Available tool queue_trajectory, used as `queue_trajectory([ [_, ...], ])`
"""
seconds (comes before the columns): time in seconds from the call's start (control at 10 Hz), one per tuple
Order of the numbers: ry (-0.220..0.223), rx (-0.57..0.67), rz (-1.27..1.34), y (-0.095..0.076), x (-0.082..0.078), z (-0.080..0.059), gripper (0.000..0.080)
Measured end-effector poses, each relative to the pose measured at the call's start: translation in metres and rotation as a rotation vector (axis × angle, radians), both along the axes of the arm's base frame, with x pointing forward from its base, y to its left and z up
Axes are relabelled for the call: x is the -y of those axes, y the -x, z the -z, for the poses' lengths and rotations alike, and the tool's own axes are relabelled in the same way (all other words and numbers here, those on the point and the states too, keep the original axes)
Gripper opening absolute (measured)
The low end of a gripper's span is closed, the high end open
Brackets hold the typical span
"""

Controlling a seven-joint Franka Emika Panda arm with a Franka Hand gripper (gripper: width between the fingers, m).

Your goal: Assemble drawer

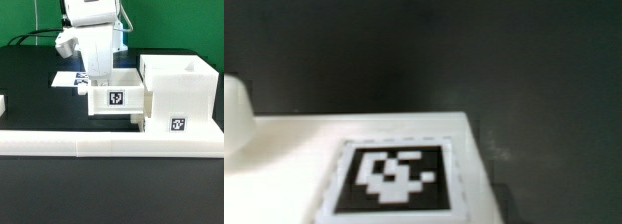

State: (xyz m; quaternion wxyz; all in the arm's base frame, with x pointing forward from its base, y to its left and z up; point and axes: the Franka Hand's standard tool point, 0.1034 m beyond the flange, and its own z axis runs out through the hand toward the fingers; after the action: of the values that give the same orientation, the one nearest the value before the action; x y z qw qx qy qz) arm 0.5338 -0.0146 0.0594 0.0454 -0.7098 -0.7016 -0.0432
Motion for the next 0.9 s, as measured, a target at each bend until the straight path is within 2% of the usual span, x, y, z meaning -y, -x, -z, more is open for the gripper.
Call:
queue_trajectory([
  [0.3,0.000,0.010,0.019,-0.0079,-0.0032,-0.0032,0.0042],
  [0.9,-0.003,0.002,0.021,-0.0055,-0.0048,0.0009,0.0042],
])
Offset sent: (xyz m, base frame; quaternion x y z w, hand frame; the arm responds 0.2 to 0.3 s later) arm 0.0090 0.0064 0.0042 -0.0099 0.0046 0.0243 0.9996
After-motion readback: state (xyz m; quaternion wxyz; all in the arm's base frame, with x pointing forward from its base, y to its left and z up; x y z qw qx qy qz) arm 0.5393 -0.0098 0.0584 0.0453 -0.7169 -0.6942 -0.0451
